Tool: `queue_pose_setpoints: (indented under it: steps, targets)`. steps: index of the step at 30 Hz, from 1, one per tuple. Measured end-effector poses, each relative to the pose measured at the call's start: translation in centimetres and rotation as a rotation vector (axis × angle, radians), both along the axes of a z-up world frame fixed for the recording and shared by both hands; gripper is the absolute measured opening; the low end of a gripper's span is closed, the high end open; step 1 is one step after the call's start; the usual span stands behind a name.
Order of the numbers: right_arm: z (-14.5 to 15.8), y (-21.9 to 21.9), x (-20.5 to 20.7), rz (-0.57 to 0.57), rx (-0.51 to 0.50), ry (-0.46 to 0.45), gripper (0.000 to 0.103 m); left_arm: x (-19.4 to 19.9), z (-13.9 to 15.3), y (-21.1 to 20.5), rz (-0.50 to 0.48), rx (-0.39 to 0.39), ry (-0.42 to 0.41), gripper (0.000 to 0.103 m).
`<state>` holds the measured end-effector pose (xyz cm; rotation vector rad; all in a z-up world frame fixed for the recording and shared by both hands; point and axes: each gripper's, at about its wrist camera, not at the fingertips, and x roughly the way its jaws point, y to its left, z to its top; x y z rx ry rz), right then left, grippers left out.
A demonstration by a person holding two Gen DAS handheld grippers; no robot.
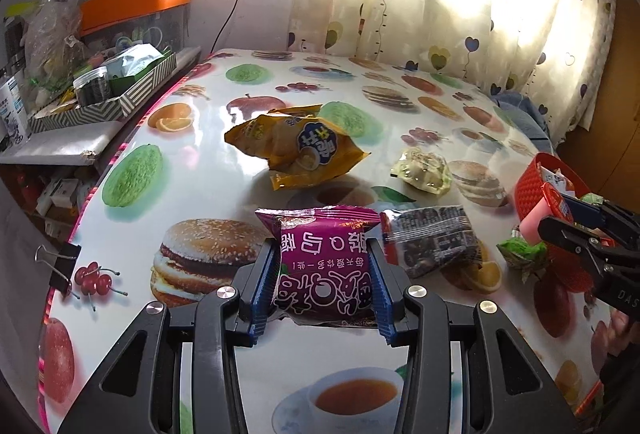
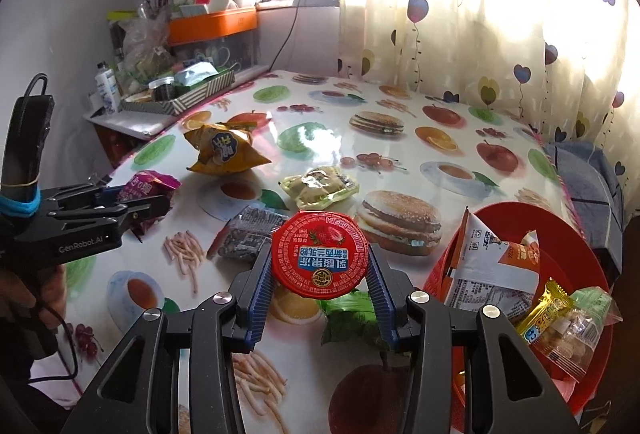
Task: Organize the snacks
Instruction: 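Grasp the red-lidded jelly cup with the right gripper, then carry the pink bag and jelly cup over the red basket with both grippers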
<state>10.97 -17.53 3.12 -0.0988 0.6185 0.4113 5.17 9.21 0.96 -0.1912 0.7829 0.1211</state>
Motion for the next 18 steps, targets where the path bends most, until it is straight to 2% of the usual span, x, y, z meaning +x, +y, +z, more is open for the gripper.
queue_pose_setpoints:
  steps: [18]
  targets:
    - [1.2,-2.8,-3.1,-0.059,0.039,-0.018,0.043,0.4,2.4,-6.9,-0.148,-0.017,-0.037,0.044]
